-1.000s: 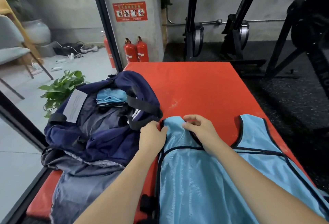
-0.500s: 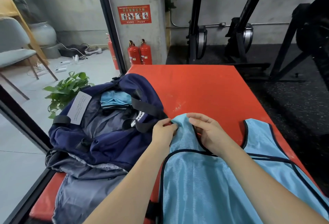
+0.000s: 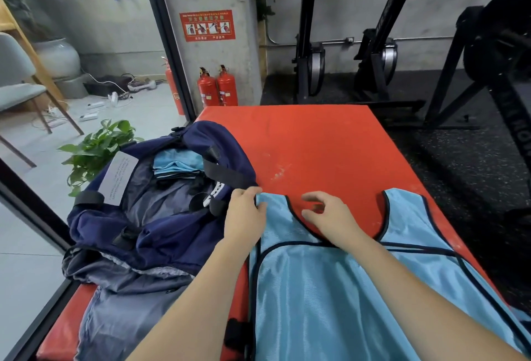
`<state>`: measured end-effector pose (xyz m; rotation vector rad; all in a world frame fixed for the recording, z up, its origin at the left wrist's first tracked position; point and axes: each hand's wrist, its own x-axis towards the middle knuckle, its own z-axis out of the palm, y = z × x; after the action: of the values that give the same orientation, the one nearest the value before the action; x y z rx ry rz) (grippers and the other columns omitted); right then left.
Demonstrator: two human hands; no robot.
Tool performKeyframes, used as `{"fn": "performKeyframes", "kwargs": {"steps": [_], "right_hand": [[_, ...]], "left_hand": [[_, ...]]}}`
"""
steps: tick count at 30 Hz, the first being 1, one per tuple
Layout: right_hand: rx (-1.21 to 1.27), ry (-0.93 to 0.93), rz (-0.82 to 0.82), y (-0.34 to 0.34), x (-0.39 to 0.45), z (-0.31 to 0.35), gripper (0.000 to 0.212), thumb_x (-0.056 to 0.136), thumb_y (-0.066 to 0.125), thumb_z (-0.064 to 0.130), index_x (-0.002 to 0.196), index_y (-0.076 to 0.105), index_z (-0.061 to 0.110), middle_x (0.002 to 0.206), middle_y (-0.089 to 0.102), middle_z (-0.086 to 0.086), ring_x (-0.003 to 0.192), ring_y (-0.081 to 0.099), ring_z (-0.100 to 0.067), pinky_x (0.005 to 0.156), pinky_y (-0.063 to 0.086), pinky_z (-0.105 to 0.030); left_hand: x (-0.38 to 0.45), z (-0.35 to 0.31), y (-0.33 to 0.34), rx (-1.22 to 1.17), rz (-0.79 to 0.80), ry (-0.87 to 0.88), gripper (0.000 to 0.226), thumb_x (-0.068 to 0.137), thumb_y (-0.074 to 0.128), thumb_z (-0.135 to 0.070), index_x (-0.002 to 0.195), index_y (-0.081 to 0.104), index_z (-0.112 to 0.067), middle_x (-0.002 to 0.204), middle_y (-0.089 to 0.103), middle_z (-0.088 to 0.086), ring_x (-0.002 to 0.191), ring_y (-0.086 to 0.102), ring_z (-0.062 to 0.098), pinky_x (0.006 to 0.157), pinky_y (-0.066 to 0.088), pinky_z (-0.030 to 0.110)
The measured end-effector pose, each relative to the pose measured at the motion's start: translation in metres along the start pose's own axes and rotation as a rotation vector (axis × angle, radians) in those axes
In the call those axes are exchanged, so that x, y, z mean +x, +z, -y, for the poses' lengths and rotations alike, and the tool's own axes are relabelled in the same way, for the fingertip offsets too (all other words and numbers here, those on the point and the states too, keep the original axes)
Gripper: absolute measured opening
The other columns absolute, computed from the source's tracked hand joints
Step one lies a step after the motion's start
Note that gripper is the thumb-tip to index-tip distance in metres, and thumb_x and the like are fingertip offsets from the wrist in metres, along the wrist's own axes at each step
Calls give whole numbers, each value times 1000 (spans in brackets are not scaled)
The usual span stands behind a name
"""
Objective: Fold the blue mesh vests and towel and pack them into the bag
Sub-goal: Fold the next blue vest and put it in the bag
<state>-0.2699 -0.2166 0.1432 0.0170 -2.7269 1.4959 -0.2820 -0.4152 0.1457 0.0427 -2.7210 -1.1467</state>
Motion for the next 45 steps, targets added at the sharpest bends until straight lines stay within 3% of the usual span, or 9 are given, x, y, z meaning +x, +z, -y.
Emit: {"fn": "performKeyframes", "kwargs": {"steps": [8, 13, 17, 22, 25, 30, 37, 42, 45], "right_hand": [[-349, -108, 0, -35, -26, -29, 29, 93, 63, 27, 121, 65, 23, 120, 65, 6, 112, 58, -15, 100, 46, -36], [-438, -65, -95, -79, -39, -75, 19, 91, 66, 31, 108, 69, 22, 101, 66, 2, 97, 60, -19, 88, 49, -40], [-492, -50, -252, -120, -45, -113, 28, 92, 64, 37, 110, 69, 15, 110, 66, -2, 109, 59, -26, 96, 47, -39], [-670, 152, -63, -146, -32, -130, 70, 96, 33, 66, 152, 34, 24, 162, 25, -2, 150, 19, -23, 122, 15, -46], [-782, 236, 30, -147, -25, -131, 82, 91, 12, 78, 158, 10, 32, 167, 3, 5, 153, 0, -25, 123, 1, -51], [-879, 139, -18, -144, -21, -124, 90, 85, 5, 83, 159, 11, 32, 167, 1, 2, 153, -6, -25, 122, -3, -53], [-879, 70, 69, -146, -31, -115, 92, 82, 2, 82, 159, 2, 31, 167, -2, 3, 153, -7, -19, 123, -2, -50], [-755, -77, 89, -161, -70, -107, 70, 93, 38, 70, 147, 43, 26, 151, 43, 7, 142, 32, -12, 118, 27, -34], [-731, -109, 102, -170, -106, -120, 54, 94, 52, 58, 138, 53, 27, 140, 53, 10, 131, 45, -12, 112, 36, -31]], "left_hand": [[-17, -15, 0, 305, -104, 139, 42, 94, 59, -12, 136, 56, -20, 144, 32, 7, 112, 54, 29, 81, 50, 41], [-39, -38, 24, 310, 199, 315, 35, 98, 52, -19, 133, 59, -24, 134, 50, -1, 118, 53, 22, 101, 41, 38], [-56, -52, 46, 447, 388, 353, 42, 100, 50, -40, 140, 51, -27, 146, 44, -2, 136, 39, 19, 111, 29, 38], [-67, -54, 65, 559, 550, 289, 74, 92, 34, -72, 155, 22, -34, 165, 7, 9, 152, 2, 25, 120, 6, 49], [-74, -43, 66, 626, 548, 315, 84, 86, 18, -82, 157, 3, -41, 166, -8, 8, 152, -11, 25, 122, -2, 50], [-72, -30, 52, 636, 499, 331, 88, 81, 8, -81, 157, -2, -39, 165, -16, 7, 152, -12, 23, 123, -4, 41], [-74, -12, 33, 610, 466, 325, 85, 84, 11, -81, 157, -1, -39, 166, -6, 4, 153, -7, 21, 122, 1, 41], [-83, -12, 8, 523, 404, 308, 73, 94, 35, -68, 155, 21, -32, 153, 34, -7, 143, 25, 17, 116, 17, 41], [-88, -6, -6, 439, 415, 250, 61, 97, 51, -51, 151, 31, -32, 144, 43, -8, 139, 32, 15, 114, 21, 40]]}}
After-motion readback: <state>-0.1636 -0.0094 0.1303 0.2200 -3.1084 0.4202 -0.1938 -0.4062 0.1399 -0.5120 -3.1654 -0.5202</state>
